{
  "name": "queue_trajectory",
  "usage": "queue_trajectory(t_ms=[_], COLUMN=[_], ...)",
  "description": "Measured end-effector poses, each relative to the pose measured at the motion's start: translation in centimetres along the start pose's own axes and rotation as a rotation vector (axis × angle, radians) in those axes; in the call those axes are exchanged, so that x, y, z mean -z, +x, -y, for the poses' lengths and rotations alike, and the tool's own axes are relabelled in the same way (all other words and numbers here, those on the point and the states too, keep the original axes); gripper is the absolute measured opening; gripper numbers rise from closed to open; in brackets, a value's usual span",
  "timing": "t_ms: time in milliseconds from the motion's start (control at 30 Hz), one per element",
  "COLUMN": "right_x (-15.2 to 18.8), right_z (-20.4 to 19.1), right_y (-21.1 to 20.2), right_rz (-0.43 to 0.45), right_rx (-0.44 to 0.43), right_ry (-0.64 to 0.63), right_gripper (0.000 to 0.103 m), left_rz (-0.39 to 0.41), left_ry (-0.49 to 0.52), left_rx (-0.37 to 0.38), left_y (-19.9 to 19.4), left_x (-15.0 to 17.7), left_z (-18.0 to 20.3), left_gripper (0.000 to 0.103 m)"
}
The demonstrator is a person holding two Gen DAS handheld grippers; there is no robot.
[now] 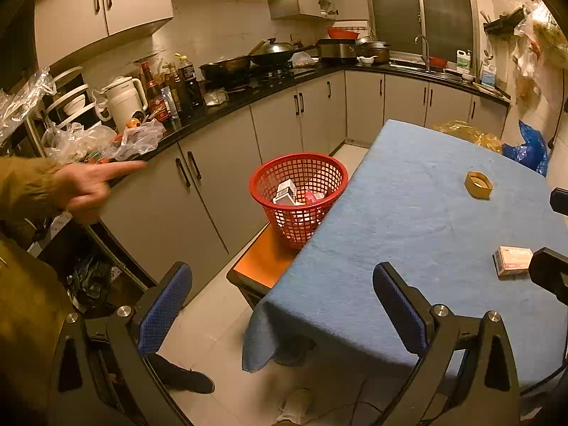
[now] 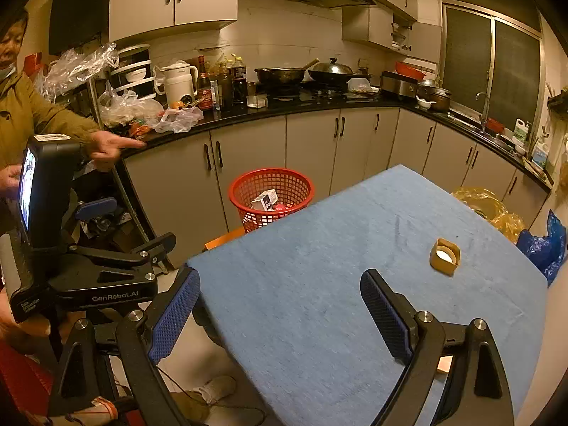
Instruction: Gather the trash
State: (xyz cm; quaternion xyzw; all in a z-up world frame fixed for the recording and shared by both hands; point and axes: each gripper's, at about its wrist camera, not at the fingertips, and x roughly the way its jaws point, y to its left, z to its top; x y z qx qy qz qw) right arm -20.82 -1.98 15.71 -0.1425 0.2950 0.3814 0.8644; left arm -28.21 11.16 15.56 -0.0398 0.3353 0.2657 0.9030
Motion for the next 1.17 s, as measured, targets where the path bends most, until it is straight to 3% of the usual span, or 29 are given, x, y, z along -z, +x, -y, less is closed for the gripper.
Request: queue_trajectory(t_ms=[933, 1167], right_x=[-1.1, 0.3], right_z=[-0.6, 2.8], right_y=[2.4, 2.9], right_rz=[-0.019, -0.062], right_rx=[-0.027, 0.04], right_ry=[-0.009, 0.124], right_gripper=[0.094, 0.094], left_rz=[-0.028, -0.094], left_ry=[-0.014, -0.034], left_rx=[-0.015, 0.066], left_y=[1.9, 4.9], left_x=[-0.7, -1.6], left_z=[-2.1, -1.6], left_gripper=[0.101, 0.101])
